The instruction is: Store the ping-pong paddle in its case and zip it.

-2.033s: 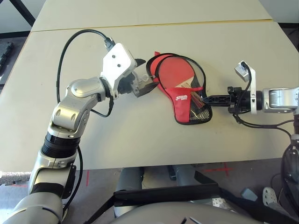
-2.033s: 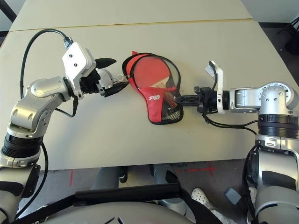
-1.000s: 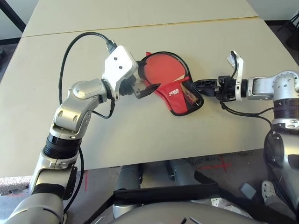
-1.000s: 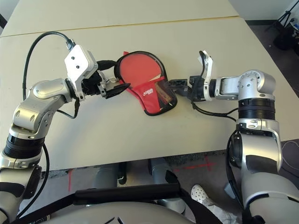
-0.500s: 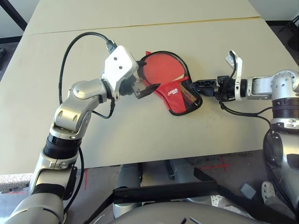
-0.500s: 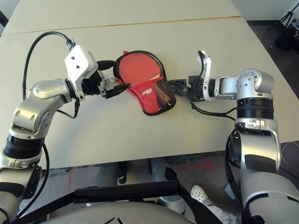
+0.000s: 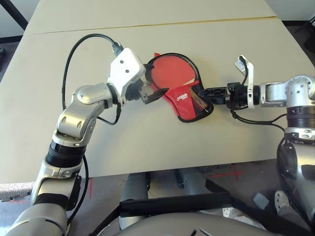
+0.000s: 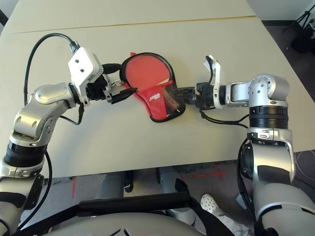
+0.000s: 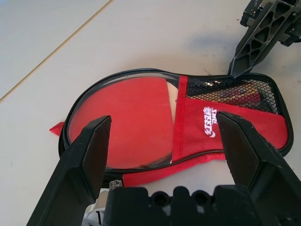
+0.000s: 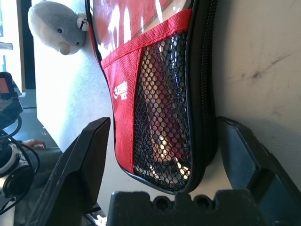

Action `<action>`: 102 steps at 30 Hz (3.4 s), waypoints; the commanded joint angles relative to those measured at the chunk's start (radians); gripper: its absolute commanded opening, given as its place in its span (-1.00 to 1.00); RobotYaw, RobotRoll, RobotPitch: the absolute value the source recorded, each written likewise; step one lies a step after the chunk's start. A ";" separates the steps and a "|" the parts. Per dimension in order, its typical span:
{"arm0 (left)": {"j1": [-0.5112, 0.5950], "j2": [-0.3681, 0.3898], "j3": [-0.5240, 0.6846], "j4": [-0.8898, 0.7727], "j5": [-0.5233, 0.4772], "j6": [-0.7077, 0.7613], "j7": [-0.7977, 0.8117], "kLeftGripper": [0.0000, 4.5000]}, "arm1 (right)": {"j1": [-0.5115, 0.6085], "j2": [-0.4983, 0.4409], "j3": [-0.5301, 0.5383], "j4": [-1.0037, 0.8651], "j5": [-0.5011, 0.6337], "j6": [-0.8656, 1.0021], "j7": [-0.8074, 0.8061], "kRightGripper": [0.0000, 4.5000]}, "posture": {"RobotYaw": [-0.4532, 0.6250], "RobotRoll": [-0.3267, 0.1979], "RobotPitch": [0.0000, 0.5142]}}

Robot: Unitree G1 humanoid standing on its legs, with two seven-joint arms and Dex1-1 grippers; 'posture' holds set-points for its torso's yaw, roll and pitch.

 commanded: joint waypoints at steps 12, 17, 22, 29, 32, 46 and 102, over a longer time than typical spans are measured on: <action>0.024 0.012 -0.013 -0.026 -0.001 0.026 -0.002 1.00 | 0.019 0.019 -0.012 0.027 -0.035 0.035 -0.013 -0.99 | 0.00 0.25 0.06; 0.020 0.008 -0.017 -0.017 0.001 0.022 -0.004 1.00 | 0.028 0.008 -0.037 0.003 -0.030 0.069 -0.019 -0.99 | -0.01 0.25 0.06; 0.019 0.006 -0.021 -0.007 0.004 0.014 -0.006 1.00 | 0.054 -0.032 -0.043 -0.033 0.017 0.084 -0.017 -0.99 | -0.02 0.25 0.05; 0.016 0.003 -0.023 0.003 0.006 0.006 -0.006 1.00 | 0.107 -0.122 -0.009 -0.093 0.180 0.084 -0.041 -0.99 | -0.04 0.25 0.04; 0.019 0.002 -0.023 0.003 0.007 0.003 -0.006 1.00 | 0.151 -0.170 0.015 -0.134 0.297 0.084 -0.072 -0.99 | -0.04 0.25 0.04; 0.026 -0.002 -0.022 0.001 0.006 0.000 -0.005 1.00 | 0.341 -0.276 0.024 -0.258 0.817 0.084 -0.409 -0.99 | -0.04 0.25 0.07; -0.016 0.189 0.120 0.061 -0.005 0.139 0.006 1.00 | -0.135 0.032 0.474 0.594 -0.654 -1.649 0.784 0.99 | 0.07 0.25 0.08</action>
